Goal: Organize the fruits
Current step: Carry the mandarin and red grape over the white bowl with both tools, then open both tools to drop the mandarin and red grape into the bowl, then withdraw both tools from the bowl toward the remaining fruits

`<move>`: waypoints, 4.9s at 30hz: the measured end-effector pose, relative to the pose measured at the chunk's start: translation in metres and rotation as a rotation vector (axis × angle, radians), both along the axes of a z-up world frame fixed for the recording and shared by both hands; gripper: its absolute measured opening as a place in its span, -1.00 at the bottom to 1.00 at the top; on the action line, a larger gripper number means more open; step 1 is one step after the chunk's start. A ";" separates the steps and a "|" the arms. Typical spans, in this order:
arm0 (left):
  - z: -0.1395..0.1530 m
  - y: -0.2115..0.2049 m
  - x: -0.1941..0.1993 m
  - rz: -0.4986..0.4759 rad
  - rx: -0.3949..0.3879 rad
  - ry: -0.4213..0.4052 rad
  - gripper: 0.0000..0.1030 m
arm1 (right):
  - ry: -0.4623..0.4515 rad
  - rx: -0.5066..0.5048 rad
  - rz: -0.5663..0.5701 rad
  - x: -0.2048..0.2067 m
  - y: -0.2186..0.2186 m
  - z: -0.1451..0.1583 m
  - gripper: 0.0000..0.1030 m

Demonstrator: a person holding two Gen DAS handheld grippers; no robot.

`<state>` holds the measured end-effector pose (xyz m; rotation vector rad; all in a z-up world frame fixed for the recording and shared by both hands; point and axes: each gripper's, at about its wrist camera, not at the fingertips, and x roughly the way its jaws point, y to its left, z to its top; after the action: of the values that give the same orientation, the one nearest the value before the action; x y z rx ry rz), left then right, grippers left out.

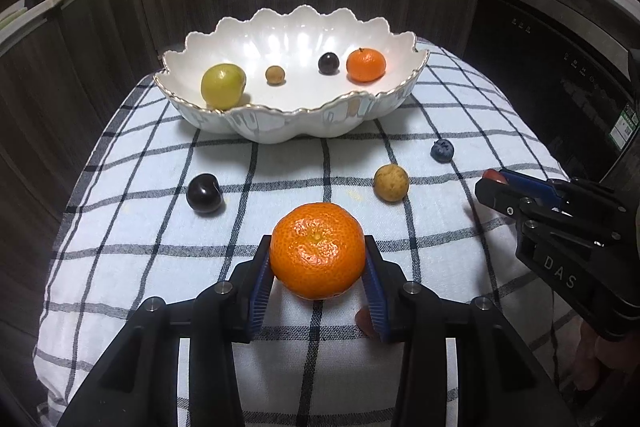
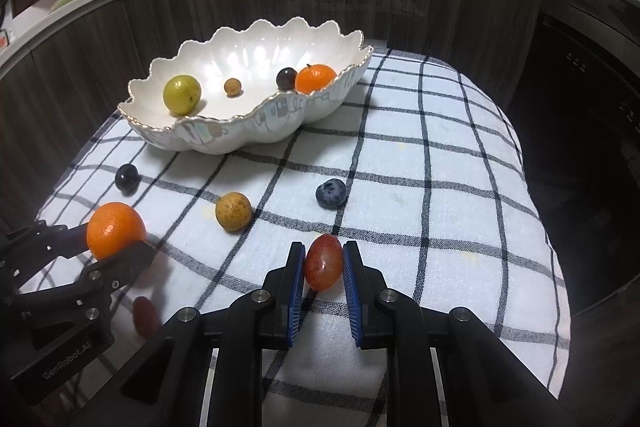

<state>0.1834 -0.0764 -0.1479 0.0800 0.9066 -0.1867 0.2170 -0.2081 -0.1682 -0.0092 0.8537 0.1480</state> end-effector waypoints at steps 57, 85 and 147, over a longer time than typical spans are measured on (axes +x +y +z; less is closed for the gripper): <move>0.071 0.024 0.060 0.033 -0.042 -0.073 -0.20 | -0.160 0.002 -0.027 0.041 0.020 0.087 -0.60; 0.073 0.037 0.138 -0.015 -0.054 -0.039 -0.20 | -0.108 0.000 -0.042 0.114 0.039 0.093 -0.60; 0.070 0.041 0.138 0.023 0.036 -0.087 0.90 | -0.115 0.003 -0.061 0.133 0.040 0.092 0.52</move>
<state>0.3215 -0.0355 -0.0781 0.1107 0.8243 -0.1445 0.3499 -0.1685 -0.0764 0.0112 0.7382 0.0911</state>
